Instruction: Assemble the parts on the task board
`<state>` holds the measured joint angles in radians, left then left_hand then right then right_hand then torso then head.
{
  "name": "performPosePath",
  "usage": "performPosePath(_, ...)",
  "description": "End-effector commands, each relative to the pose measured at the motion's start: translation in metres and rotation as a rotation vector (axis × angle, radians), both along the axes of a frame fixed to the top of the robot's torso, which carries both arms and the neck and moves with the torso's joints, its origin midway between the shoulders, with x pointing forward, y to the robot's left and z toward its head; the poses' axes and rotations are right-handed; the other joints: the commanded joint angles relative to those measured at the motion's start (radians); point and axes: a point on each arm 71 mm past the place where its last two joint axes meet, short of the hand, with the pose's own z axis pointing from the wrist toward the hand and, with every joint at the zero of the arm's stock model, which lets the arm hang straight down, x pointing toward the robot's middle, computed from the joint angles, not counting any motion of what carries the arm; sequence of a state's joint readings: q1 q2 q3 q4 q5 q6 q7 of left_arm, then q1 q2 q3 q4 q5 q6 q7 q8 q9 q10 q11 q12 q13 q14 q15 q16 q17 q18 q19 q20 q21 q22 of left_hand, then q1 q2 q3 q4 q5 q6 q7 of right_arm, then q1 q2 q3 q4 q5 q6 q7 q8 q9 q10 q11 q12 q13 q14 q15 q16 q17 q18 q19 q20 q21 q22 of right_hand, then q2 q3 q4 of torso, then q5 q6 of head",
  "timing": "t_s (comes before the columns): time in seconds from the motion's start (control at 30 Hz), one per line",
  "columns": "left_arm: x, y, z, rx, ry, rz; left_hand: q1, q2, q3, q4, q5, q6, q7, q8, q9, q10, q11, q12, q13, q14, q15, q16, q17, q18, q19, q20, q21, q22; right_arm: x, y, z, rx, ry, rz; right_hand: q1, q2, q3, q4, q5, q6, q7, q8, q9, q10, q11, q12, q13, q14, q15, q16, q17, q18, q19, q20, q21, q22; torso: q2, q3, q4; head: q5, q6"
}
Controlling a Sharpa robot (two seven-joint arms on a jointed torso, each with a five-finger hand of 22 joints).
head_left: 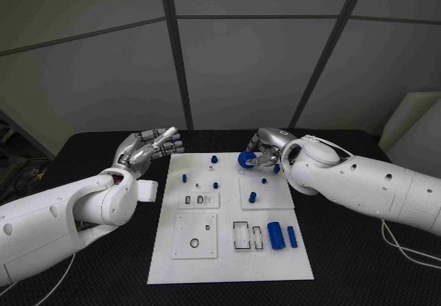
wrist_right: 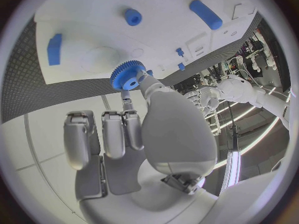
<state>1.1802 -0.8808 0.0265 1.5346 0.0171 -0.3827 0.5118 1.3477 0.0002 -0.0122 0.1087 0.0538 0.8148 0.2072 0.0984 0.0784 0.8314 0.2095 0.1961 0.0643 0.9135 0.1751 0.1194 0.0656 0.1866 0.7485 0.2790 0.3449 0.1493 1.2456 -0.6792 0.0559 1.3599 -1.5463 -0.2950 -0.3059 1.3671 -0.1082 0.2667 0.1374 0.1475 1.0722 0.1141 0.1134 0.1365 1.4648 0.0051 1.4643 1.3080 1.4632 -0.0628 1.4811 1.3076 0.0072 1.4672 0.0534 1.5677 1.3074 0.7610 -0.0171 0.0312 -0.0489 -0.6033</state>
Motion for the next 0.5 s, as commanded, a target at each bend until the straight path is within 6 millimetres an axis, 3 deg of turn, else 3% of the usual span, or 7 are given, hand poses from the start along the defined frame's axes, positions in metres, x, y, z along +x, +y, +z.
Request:
performPosePath(0.03,0.0,-0.001,0.001,-0.002,-0.006,-0.016,0.002,0.008,0.0,-0.008,0.003,0.008,0.045,-0.003,-0.002,0.003,0.003,-0.004,-0.001,-0.002,0.005,-0.006,-0.001,-0.009,0.004,0.0,0.005,-0.001,-0.008,0.015,0.01,0.016,-0.09,0.046,-0.002,0.007,0.002,-0.008,0.006,0.04,-0.034,-0.006,0.035,0.056,-0.005,0.004,0.171,0.067,-0.006,0.003,0.06,-0.007,0.104,-0.009,0.003,0.263,0.0,-0.0011,0.0007,0.002,0.001)
performPosePath(0.4,0.0,-0.003,0.001,-0.003,-0.004,-0.02,0.001,0.009,-0.001,-0.01,0.003,0.008,0.045,-0.004,-0.002,0.003,0.003,-0.005,-0.001,-0.002,0.005,-0.008,-0.001,-0.009,0.003,0.0,0.005,-0.002,-0.014,0.07,0.014,0.006,-0.138,0.132,-0.014,0.003,0.0,-0.009,0.012,0.037,-0.033,-0.012,0.036,0.055,-0.003,0.003,0.17,0.066,-0.005,0.002,0.057,-0.007,0.104,-0.009,0.003,0.263,0.003,-0.0023,0.0028,0.008,-0.001)
performPosePath(0.5,0.0,-0.004,0.001,-0.003,-0.004,-0.021,0.001,0.009,-0.001,-0.01,0.003,0.008,0.045,-0.004,-0.002,0.003,0.003,-0.005,-0.001,-0.002,0.005,-0.008,-0.001,-0.009,0.003,0.0,0.005,-0.002,-0.013,0.081,0.011,0.0,-0.133,0.146,-0.014,0.003,0.0,-0.009,0.012,0.037,-0.033,-0.012,0.036,0.055,-0.003,0.002,0.169,0.066,-0.005,0.001,0.055,-0.007,0.104,-0.009,0.003,0.263,0.002,-0.001,0.0009,0.011,-0.003)
